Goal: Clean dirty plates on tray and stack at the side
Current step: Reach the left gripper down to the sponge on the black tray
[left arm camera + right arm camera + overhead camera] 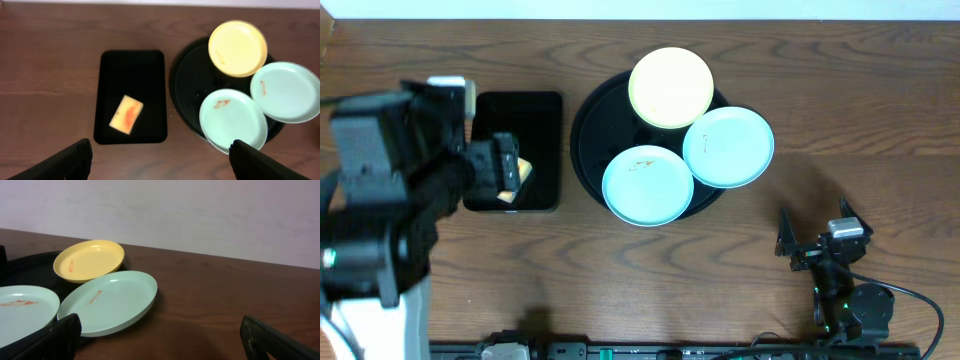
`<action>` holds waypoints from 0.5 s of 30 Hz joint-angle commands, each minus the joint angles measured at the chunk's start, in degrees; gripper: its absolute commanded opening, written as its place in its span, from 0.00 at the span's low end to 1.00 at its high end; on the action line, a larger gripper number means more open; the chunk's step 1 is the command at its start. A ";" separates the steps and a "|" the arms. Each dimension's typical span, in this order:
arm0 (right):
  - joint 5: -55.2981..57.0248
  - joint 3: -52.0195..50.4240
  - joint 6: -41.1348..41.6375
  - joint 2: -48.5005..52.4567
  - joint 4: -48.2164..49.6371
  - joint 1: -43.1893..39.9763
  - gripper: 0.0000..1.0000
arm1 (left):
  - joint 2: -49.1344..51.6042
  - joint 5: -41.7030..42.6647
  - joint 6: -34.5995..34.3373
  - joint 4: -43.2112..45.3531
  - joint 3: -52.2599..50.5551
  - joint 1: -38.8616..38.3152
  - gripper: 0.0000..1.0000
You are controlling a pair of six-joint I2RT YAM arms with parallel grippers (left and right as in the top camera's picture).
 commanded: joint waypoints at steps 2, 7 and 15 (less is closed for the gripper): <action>-0.63 -0.07 0.74 -0.31 -0.17 -0.15 0.99 | 3.48 0.50 0.83 -1.86 1.03 -0.07 0.77; -0.63 -0.07 0.74 -0.31 -0.17 -0.15 0.99 | 8.59 0.26 0.70 -6.40 -2.32 -0.07 0.53; -0.63 -0.07 0.76 -0.31 -0.17 -0.15 0.99 | 16.06 -6.43 -4.07 -4.09 -11.67 -0.07 0.67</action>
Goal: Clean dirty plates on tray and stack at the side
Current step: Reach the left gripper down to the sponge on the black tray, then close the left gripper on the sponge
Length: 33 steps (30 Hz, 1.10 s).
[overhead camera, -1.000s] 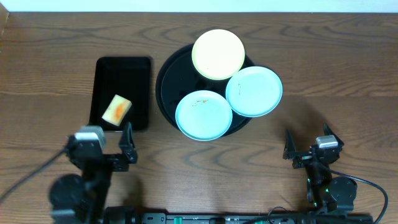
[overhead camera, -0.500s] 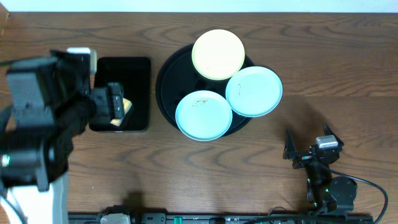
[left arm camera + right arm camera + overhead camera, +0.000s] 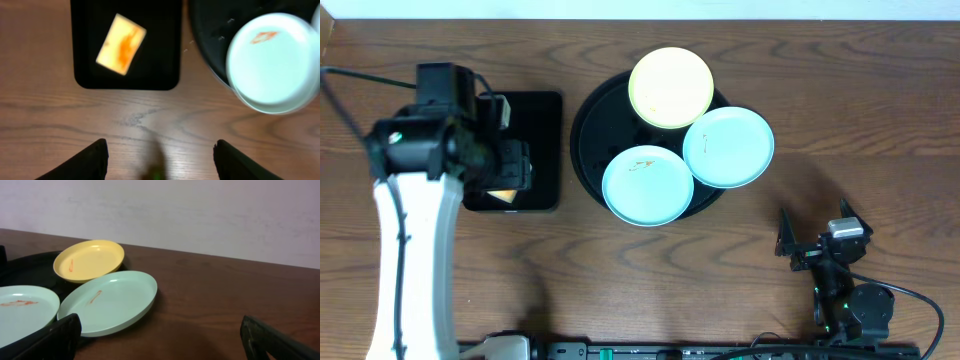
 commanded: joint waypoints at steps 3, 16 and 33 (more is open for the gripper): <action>-0.63 -0.07 0.74 -0.31 -0.17 -0.15 0.99 | 5.27 -2.91 -2.38 3.54 -3.91 -0.07 0.61; -0.63 -0.07 0.76 -0.31 -0.17 -0.15 0.99 | 20.98 -6.71 -2.40 10.40 -4.59 -0.07 0.55; -0.63 -0.07 0.74 -0.31 -0.17 -0.15 0.99 | 31.91 -12.74 -3.43 19.78 -4.61 0.09 0.63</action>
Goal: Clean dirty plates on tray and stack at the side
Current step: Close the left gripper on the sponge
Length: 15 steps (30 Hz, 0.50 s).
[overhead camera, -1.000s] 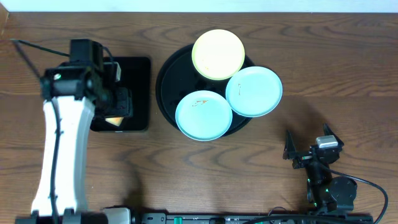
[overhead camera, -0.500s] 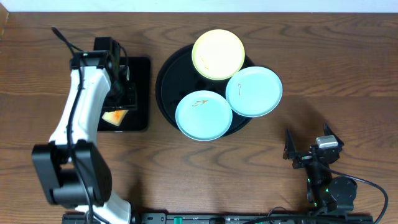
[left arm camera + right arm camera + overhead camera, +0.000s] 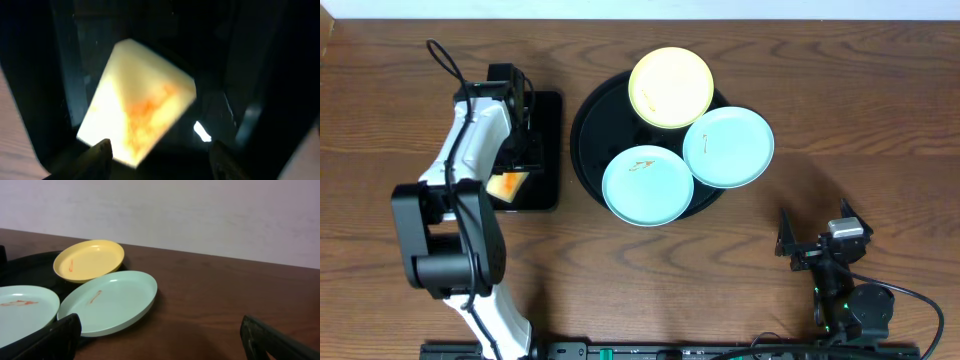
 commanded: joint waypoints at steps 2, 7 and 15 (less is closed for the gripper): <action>-0.63 -0.07 0.74 -0.31 -0.17 -0.15 0.99 | 2.25 -2.03 -0.55 0.76 -0.11 0.20 0.63; -0.63 -0.07 0.76 -0.31 -0.17 -0.15 0.99 | 3.82 -2.01 -0.57 1.42 -0.11 1.18 0.63; -0.63 -0.07 0.74 -0.31 -0.17 -0.15 0.99 | 3.82 -1.16 -1.86 1.90 -0.63 1.55 0.58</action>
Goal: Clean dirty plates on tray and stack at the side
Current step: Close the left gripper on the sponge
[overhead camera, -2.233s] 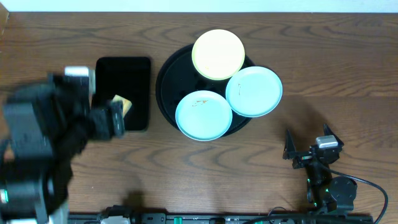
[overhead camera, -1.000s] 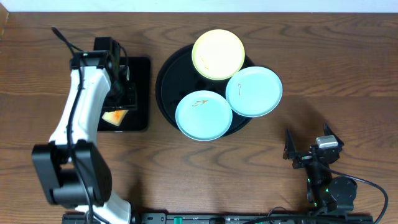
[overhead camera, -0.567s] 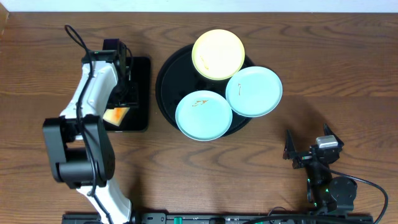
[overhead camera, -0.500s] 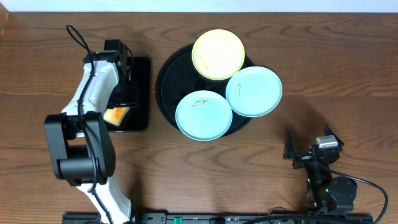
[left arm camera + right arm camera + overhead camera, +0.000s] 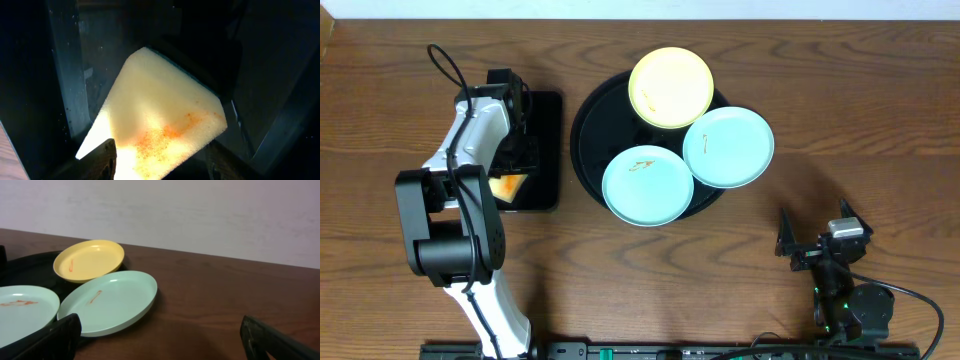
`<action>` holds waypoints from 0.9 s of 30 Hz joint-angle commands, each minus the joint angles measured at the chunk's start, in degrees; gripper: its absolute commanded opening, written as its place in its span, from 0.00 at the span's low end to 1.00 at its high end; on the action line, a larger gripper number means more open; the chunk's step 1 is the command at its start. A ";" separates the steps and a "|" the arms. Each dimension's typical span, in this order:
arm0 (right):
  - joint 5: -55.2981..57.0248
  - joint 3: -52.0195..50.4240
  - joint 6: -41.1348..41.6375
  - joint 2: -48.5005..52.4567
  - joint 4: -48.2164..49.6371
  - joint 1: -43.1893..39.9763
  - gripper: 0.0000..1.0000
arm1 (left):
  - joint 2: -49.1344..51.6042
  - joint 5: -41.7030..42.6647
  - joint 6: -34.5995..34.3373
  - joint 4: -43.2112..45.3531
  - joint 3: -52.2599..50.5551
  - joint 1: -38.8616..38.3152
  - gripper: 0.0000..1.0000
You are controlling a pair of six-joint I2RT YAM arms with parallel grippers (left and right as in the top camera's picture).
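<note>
A yellow sponge [image 5: 160, 120] with an orange stain lies in the black rectangular tray [image 5: 542, 120] at the left. My left gripper [image 5: 157, 162] is low over it, open, with one finger on either side of the sponge's near end. On the round black tray [image 5: 588, 125] sit a yellow plate [image 5: 670, 87] and two pale green plates [image 5: 648, 186] [image 5: 728, 147], each with an orange smear. My right gripper [image 5: 160, 340] rests open near the table's front right, well clear of the nearest green plate [image 5: 107, 302].
The left arm [image 5: 470, 130] reaches over the rectangular tray's left side. Bare wooden table [image 5: 860, 110] lies right of the round tray and along the front. A pale wall [image 5: 200, 215] rises behind the table's far edge.
My left gripper has come slightly lower onto the sponge, which now fills more of the wrist view between the fingers. Plates and right arm have not moved.
My left gripper was high, open, looking down on both trays. Then it was lower, over the table in front of the rectangular tray. Then it was down inside that tray, over the sponge, and now straddles it. The right arm stayed put throughout.
</note>
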 commanded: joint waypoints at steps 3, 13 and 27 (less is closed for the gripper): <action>-0.63 -0.07 0.74 -0.31 -0.20 -0.15 0.99 | 0.31 -1.64 -1.38 3.37 -2.56 0.13 0.63; -0.63 -0.07 0.74 -0.31 -0.20 -0.15 0.99 | 0.26 -3.34 -1.38 3.39 -2.84 0.02 0.50; -0.63 -0.07 0.74 -0.31 -0.20 -0.15 0.99 | -8.07 -2.08 -1.38 3.28 -1.66 0.04 0.25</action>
